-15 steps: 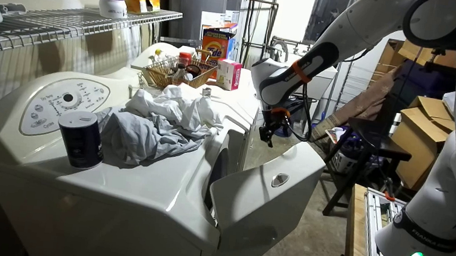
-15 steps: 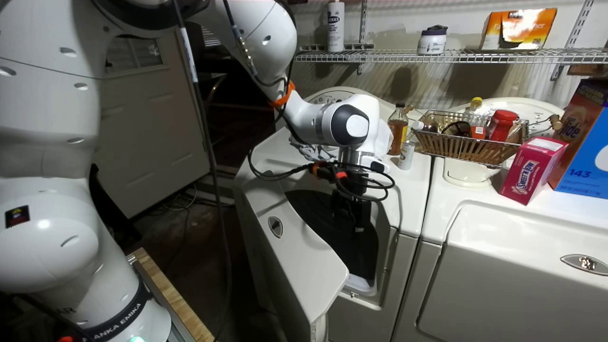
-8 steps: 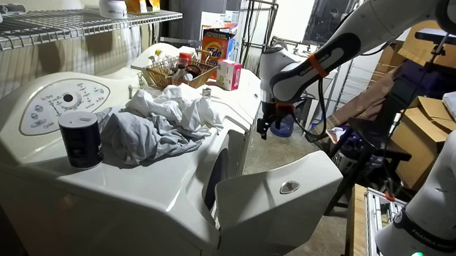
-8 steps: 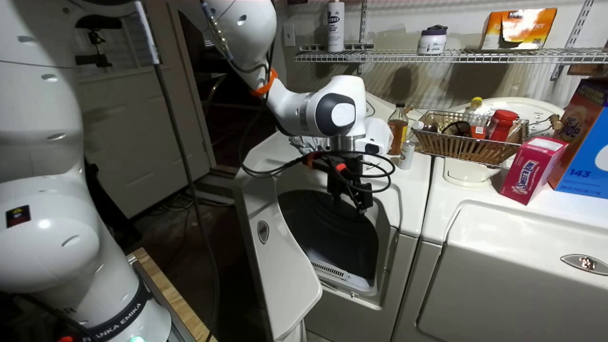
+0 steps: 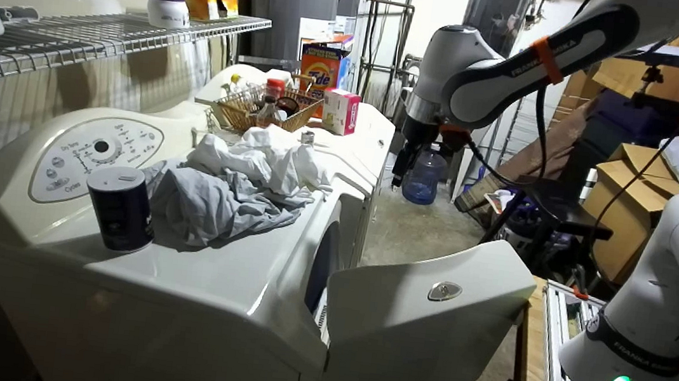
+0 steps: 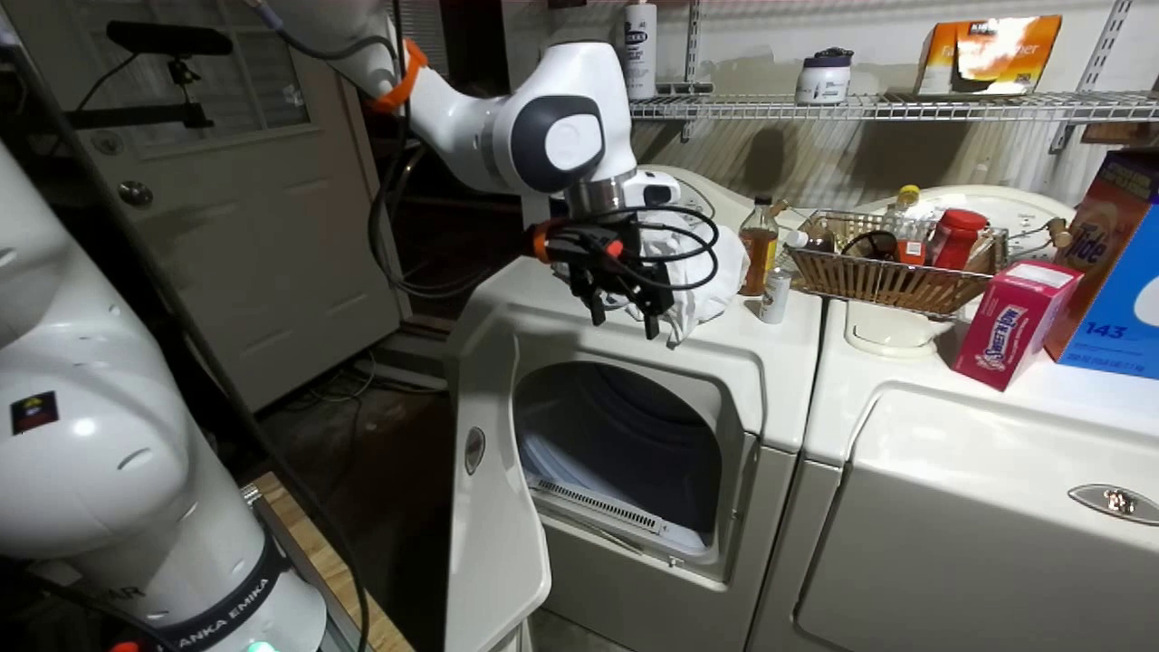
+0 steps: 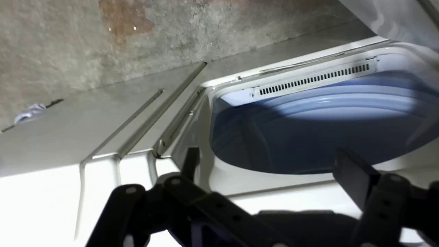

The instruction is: Open the door of the left washing machine

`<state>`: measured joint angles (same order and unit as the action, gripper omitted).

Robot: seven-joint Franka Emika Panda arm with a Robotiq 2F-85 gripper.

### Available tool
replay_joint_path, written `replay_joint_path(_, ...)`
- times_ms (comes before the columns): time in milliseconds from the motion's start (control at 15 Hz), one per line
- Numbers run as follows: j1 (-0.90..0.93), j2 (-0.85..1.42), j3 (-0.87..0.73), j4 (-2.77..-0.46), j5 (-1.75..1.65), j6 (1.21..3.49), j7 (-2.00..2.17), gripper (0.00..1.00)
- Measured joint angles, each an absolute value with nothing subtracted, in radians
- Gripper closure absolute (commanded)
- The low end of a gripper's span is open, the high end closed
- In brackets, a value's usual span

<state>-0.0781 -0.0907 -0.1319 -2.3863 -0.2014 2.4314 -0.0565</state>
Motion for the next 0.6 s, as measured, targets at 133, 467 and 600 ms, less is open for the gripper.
replay_joint_path(133,-0.066,-0.165,-0.121,-2.427,-0.157,2.433,-0.16,0.0)
replay_joint_path(467,-0.068,-0.174,-0.12,-2.434,-0.151,2.431,-0.169,0.0)
replay_joint_path(600,-0.068,-0.171,-0.12,-2.434,-0.151,2.431,-0.169,0.0)
